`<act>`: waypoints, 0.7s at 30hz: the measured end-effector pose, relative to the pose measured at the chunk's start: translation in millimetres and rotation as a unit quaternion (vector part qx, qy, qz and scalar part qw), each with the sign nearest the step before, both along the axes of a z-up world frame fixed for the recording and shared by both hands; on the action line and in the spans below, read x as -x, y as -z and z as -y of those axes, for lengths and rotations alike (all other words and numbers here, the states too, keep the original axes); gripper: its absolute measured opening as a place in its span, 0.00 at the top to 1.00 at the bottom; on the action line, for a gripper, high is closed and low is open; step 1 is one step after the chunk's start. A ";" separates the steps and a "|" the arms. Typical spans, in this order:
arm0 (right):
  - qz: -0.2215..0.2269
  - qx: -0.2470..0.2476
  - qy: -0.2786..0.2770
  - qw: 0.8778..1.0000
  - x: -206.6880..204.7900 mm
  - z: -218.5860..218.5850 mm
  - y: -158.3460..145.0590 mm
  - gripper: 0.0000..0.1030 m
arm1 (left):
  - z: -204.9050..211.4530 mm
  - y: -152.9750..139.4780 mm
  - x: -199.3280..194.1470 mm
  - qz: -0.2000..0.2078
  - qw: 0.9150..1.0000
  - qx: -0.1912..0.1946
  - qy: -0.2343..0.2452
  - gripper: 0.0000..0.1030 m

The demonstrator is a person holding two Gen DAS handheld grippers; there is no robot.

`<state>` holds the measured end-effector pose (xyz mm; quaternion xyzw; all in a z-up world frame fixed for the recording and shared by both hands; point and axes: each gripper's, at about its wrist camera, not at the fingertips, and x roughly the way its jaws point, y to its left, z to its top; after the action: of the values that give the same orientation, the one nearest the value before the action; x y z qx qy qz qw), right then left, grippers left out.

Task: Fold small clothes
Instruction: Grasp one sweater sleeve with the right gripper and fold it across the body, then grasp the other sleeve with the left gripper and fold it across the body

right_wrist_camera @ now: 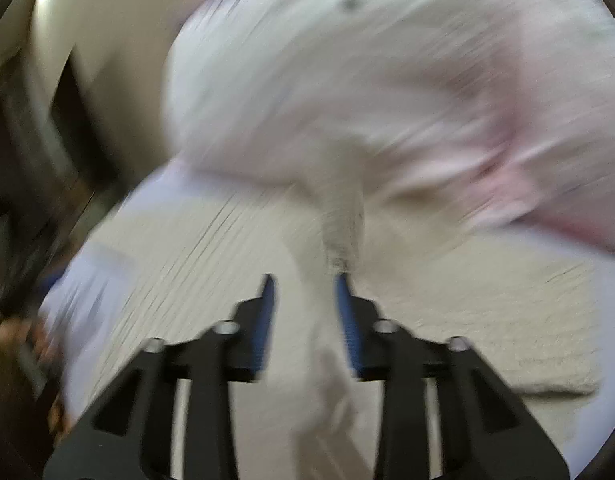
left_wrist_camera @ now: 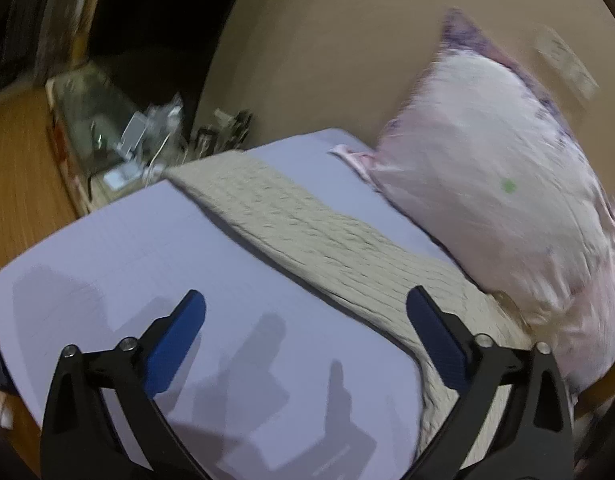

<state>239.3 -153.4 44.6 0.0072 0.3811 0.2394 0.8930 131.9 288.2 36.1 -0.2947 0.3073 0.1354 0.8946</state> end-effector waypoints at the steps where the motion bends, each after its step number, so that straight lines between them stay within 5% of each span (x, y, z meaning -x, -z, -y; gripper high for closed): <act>1: -0.004 -0.004 -0.008 1.000 2.7 -3.7 2.5 0.56 | -6.8 3.4 -2.8 -0.002 1.000 0.017 0.000 0.10; 3: 0.018 -0.029 0.003 0.999 7.2 7.5 -3.4 0.33 | -20.4 11.7 -8.6 -0.003 0.998 0.062 -0.005 0.22; 4: 0.030 -0.041 0.019 0.999 7.3 21.5 -8.7 0.30 | -29.8 16.8 -10.3 0.001 0.996 0.088 -0.010 0.24; 11: 0.049 -0.082 0.119 0.988 27.8 111.2 -22.3 0.24 | -69.6 32.3 -31.9 0.004 0.987 0.154 -0.055 0.35; 14: 0.044 -0.091 0.134 0.986 42.2 124.3 -19.3 0.24 | -84.8 35.8 -42.0 0.009 0.982 0.173 -0.078 0.49; 17: 0.047 -0.100 0.136 0.985 52.6 132.3 -17.3 0.23 | -97.9 37.7 -53.1 -0.018 0.980 0.165 -0.107 0.83; 21: 0.056 -0.104 0.137 0.983 58.8 142.3 -22.4 0.23 | -75.7 2.3 -75.1 -0.034 0.992 0.074 -0.099 0.93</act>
<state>180.5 -295.7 67.1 0.1385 0.2987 0.1529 0.9318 207.0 363.9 33.8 -0.3846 0.3160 0.2100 0.8415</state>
